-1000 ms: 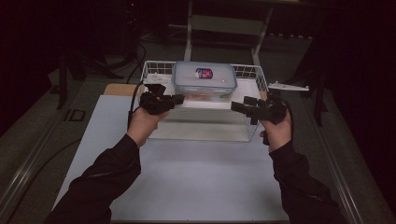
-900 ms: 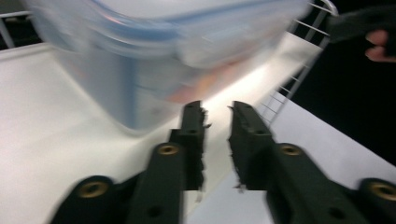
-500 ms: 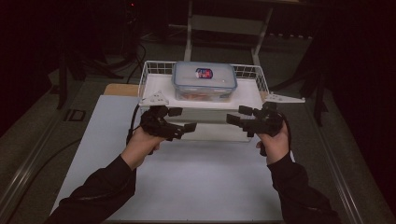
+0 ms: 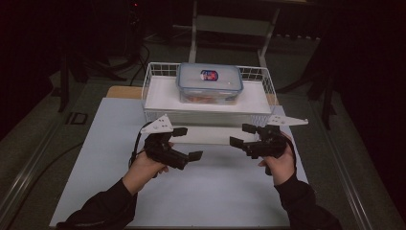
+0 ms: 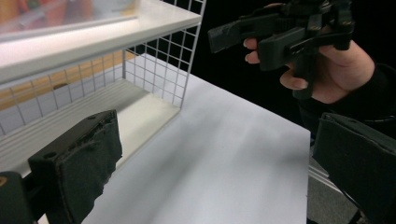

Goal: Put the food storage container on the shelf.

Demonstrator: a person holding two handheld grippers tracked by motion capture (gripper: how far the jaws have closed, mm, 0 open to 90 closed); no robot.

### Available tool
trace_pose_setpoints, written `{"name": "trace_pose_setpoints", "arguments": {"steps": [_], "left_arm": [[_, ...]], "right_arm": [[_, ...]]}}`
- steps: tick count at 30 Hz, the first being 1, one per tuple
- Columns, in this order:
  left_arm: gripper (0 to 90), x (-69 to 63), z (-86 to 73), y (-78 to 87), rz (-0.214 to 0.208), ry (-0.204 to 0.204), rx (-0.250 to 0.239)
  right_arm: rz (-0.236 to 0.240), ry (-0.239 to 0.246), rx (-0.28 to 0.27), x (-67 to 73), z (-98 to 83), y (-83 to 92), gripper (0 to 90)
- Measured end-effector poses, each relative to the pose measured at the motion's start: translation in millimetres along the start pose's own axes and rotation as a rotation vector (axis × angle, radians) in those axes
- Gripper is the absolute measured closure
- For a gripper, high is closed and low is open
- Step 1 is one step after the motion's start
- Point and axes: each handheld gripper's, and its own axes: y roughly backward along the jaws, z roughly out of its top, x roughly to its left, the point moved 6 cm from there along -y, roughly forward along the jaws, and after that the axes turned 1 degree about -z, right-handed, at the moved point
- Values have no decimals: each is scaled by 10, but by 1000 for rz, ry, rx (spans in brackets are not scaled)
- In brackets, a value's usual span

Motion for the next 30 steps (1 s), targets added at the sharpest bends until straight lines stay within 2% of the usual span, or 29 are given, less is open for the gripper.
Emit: {"name": "trace_pose_setpoints", "arguments": {"steps": [2, 7, 14, 17, 19, 23, 30], "left_arm": [[9, -27, -58, 7, 6, -6, 4], [9, -95, -192, 21, -10, -26, 21], [9, -176, -388, 39, -29, -39, 40], [9, -178, -484, 61, -36, -32, 47], [9, -150, -551, 84, -16, -22, 49], [9, -106, -681, 146, 11, -32, 54], [9, -87, -895, 188, 17, -19, 68]], "right_arm": [[9, 2, 10, 12, -80, 1, 138], [13, 4, 30, 23, -275, 2, 135], [32, 44, 48, 73, -547, 2, 135], [40, 55, 45, 91, -637, 30, 135], [38, 77, 38, 93, -693, 53, 136], [17, 92, 54, 80, -826, 103, 136], [-7, 83, 58, 26, -999, 195, 136]]}}
